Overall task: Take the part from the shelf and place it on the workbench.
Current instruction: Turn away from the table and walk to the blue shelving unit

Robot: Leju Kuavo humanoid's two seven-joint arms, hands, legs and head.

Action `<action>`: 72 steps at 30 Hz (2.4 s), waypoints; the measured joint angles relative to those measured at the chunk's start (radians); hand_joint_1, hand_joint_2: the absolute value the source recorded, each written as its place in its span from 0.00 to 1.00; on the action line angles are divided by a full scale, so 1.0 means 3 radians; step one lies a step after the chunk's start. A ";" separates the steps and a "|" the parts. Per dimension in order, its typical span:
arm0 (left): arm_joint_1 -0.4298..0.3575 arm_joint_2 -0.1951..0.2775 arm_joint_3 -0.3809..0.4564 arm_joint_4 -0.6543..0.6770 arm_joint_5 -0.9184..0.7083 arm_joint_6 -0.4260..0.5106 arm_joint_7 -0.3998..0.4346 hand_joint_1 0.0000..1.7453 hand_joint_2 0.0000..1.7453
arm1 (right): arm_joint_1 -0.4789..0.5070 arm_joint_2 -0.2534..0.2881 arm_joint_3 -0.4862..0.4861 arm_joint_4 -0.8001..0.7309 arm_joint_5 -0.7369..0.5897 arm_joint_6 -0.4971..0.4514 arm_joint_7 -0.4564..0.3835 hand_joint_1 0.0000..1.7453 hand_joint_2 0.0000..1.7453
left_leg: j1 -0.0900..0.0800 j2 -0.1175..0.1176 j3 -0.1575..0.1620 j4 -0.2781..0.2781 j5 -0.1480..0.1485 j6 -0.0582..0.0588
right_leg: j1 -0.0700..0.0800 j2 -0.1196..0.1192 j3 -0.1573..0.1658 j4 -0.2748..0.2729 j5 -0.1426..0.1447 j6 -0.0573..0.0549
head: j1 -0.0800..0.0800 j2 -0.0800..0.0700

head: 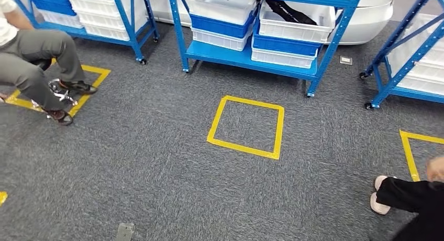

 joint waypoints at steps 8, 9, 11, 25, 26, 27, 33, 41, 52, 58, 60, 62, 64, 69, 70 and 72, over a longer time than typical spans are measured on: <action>-0.0005 0.0004 -0.0030 0.0000 -0.0044 -0.0018 0.0001 0.00 0.00 | 0.0027 0.0075 -0.0019 0.0010 0.0047 0.0013 -0.0010 0.00 0.00 | 0.0049 0.0007 -0.0560 0.0994 -0.0357 -0.0097 | 0.0012 0.0013 0.0140 -0.0006 -0.0128 -0.0196 | -0.0019 0.0000; -0.0004 0.0005 -0.0030 0.0000 -0.0051 -0.0018 0.0003 0.00 0.00 | 0.0035 0.0080 -0.0019 0.0011 0.0048 0.0017 -0.0013 0.00 0.00 | 0.0048 0.0007 -0.0630 0.1040 -0.0302 -0.0089 | 0.0017 0.0015 0.0176 -0.0006 -0.0156 -0.0194 | -0.0019 0.0000; -0.0003 0.0009 -0.0032 0.0000 -0.0063 -0.0019 0.0006 0.00 0.00 | 0.0049 0.0090 -0.0020 0.0014 0.0050 0.0019 -0.0022 0.00 0.00 | 0.0039 0.0007 -0.0569 0.0734 -0.0006 -0.0046 | 0.0025 0.0023 0.0269 -0.0009 -0.0221 -0.0186 | -0.0020 0.0000; -0.0015 0.0018 -0.0087 0.0001 -0.0104 -0.0084 0.0069 0.00 0.00 | 0.0091 0.0124 -0.0022 0.0031 0.0075 0.0071 -0.0060 0.00 0.00 | -0.0008 -0.0019 0.0357 -0.0268 -0.0030 0.0168 | 0.0007 0.0007 -0.0314 0.0766 -0.0727 -0.0010 | 0.0017 -0.0001; -0.0013 0.0021 -0.0087 0.0001 -0.0104 -0.0108 0.0094 0.00 0.00 | 0.0103 0.0125 -0.0022 0.0036 0.0081 0.0074 -0.0060 0.00 0.00 | -0.0003 -0.0029 0.0441 -0.0286 -0.0085 0.0152 | -0.0011 0.0003 -0.0356 0.0629 -0.0717 0.0021 | 0.0019 -0.0001; -0.0010 0.0026 -0.0087 0.0001 -0.0104 -0.0129 0.0120 0.00 0.00 | 0.0111 0.0126 -0.0022 0.0044 0.0087 0.0079 -0.0060 0.00 0.00 | 0.0002 -0.0033 0.0512 -0.0293 -0.0151 0.0132 | -0.0027 -0.0004 -0.0374 0.0436 -0.0546 0.0084 | 0.0029 -0.0001; -0.0081 0.0044 -0.0093 -0.0006 -0.0105 -0.0161 0.0169 0.00 0.00 | 0.0079 0.0121 -0.0023 0.0062 0.0113 0.0115 -0.0050 0.00 0.00 | 0.0024 -0.0022 0.0787 0.0010 -0.0281 0.0015 | 0.0001 -0.0042 -0.0111 -0.0071 0.0138 0.0032 | 0.0019 -0.0001; -0.0056 0.0067 -0.0113 -0.0004 -0.0073 -0.0146 0.0147 0.00 0.00 | 0.0060 0.0133 -0.0025 0.0064 0.0150 0.0143 -0.0057 0.00 0.00 | 0.0147 0.0003 -0.0115 0.0683 -0.0961 -0.0158 | -0.0142 0.0015 0.0351 -0.0108 -0.0126 -0.0058 | 0.0013 -0.0001; -0.0007 0.0076 -0.0103 0.0004 -0.0022 -0.0128 0.0107 0.00 0.00 | 0.0012 0.0141 -0.0026 0.0062 0.0209 0.0149 -0.0047 0.00 0.00 | 0.0118 0.0098 0.0183 0.0051 -0.0145 0.0043 | -0.0142 -0.0006 -0.0054 0.0793 -0.0135 0.0238 | 0.0044 0.0000; 0.0052 0.0080 -0.0087 0.0013 -0.0019 -0.0133 0.0105 0.00 0.00 | 0.0108 0.0147 -0.0026 0.0070 0.0210 0.0150 -0.0043 0.00 0.00 | -0.0074 0.0012 0.0910 -0.0406 -0.0390 0.0125 | 0.0082 0.0006 -0.0557 0.0230 -0.0099 0.0030 | 0.0040 0.0000; 0.0055 0.0085 -0.0081 0.0022 -0.0017 -0.0135 0.0104 0.00 0.00 | 0.0129 0.0151 -0.0026 0.0076 0.0216 0.0153 -0.0043 0.00 0.00 | -0.0097 -0.0013 0.1123 -0.0511 -0.0524 0.0127 | 0.0163 0.0007 -0.0502 -0.0023 0.0429 -0.0017 | 0.0002 0.0000; 0.0030 0.0086 -0.0077 0.0019 -0.0011 -0.0129 0.0098 0.00 0.00 | 0.0096 0.0146 -0.0026 0.0071 0.0230 0.0155 -0.0042 0.00 0.00 | -0.0085 -0.0032 0.1245 -0.0488 -0.0571 0.0117 | 0.0207 0.0014 -0.0409 -0.0007 0.0486 -0.0131 | -0.0018 0.0000; -0.0010 0.0080 -0.0076 0.0013 -0.0008 -0.0121 0.0089 0.00 0.00 | 0.0030 0.0133 -0.0028 0.0062 0.0249 0.0154 -0.0041 0.00 0.00 | -0.0054 -0.0014 0.1106 -0.0083 -0.0444 0.0101 | 0.0186 0.0045 -0.0301 0.0001 0.0351 -0.0223 | -0.0008 0.0000; 0.0003 0.0092 -0.0079 0.0016 -0.0002 -0.0110 0.0073 0.00 0.00 | 0.0004 0.0131 -0.0045 0.0058 0.0284 0.0161 -0.0040 0.00 0.00 | 0.0016 0.0006 0.0032 0.1031 -0.0826 -0.0024 | 0.0127 0.0088 0.0032 -0.0017 0.0033 -0.0293 | -0.0012 0.0000; 0.0024 0.0101 -0.0077 0.0017 0.0004 -0.0105 0.0074 0.00 0.00 | 0.0019 0.0139 -0.0047 0.0059 0.0290 0.0166 -0.0038 0.00 0.00 | 0.0028 0.0007 -0.0135 0.1025 -0.0974 -0.0046 | 0.0111 0.0102 0.0115 -0.0016 -0.0028 -0.0276 | -0.0013 0.0000; 0.0053 0.0119 -0.0072 0.0018 0.0015 -0.0089 0.0079 0.00 0.50 | 0.0043 0.0154 -0.0048 0.0060 0.0311 0.0171 -0.0031 0.00 0.00 | 0.0041 0.0008 -0.0393 0.0857 -0.0916 -0.0073 | 0.0075 0.0126 0.0279 -0.0015 -0.0149 -0.0232 | -0.0015 0.0000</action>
